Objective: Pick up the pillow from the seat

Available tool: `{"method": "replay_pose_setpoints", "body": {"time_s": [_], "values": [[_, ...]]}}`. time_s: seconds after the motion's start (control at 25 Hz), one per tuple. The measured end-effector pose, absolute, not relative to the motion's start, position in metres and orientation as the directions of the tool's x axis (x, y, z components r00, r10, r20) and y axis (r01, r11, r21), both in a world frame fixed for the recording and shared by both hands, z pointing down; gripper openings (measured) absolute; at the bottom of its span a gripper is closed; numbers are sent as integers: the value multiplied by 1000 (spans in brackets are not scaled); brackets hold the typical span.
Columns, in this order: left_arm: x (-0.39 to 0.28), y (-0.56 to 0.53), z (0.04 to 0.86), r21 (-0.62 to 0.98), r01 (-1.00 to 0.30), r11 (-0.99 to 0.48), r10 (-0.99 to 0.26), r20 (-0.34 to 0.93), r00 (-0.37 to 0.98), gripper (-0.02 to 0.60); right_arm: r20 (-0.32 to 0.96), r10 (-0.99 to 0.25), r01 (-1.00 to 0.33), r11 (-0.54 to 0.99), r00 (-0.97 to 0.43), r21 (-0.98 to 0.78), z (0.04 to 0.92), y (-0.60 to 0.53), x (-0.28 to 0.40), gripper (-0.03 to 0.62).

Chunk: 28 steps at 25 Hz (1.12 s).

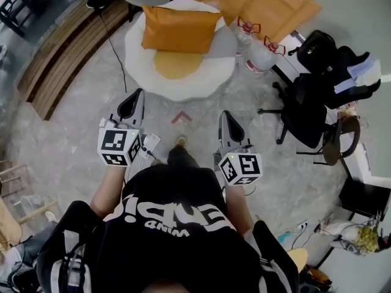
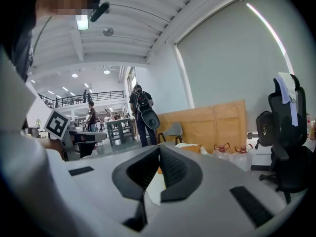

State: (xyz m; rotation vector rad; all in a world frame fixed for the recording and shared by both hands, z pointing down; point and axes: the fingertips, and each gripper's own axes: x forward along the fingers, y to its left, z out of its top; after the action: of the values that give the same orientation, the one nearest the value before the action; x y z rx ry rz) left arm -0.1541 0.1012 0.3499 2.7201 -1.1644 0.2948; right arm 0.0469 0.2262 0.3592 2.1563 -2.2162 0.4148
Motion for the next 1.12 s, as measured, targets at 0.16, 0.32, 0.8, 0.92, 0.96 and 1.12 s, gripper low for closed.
{"method": "replay_pose_setpoints", "body": {"time_s": [0.16, 0.32, 0.8, 0.92, 0.96, 1.12], "values": [[-128, 80, 348, 72, -752, -656, -719, 243, 651, 9, 198, -978, -984, 36, -71, -172, 359, 200, 79, 21], [-118, 64, 347, 65, -782, -620, -750, 244, 615, 9, 198, -974, -982, 71, -106, -175, 360, 176, 98, 21], [-107, 25, 345, 61, -820, -569, -787, 249, 565, 9, 217, -961, -972, 127, -170, -198, 370, 127, 115, 21], [-104, 7, 346, 62, -822, -566, -790, 247, 562, 9, 220, -960, -972, 129, -172, -196, 372, 107, 119, 21], [-103, -1, 347, 63, -823, -565, -790, 246, 561, 9, 220, -960, -973, 129, -171, -193, 373, 100, 121, 21], [-91, -39, 351, 65, -818, -572, -787, 236, 569, 9, 224, -962, -975, 117, -158, -189, 378, 63, 134, 21]]}}
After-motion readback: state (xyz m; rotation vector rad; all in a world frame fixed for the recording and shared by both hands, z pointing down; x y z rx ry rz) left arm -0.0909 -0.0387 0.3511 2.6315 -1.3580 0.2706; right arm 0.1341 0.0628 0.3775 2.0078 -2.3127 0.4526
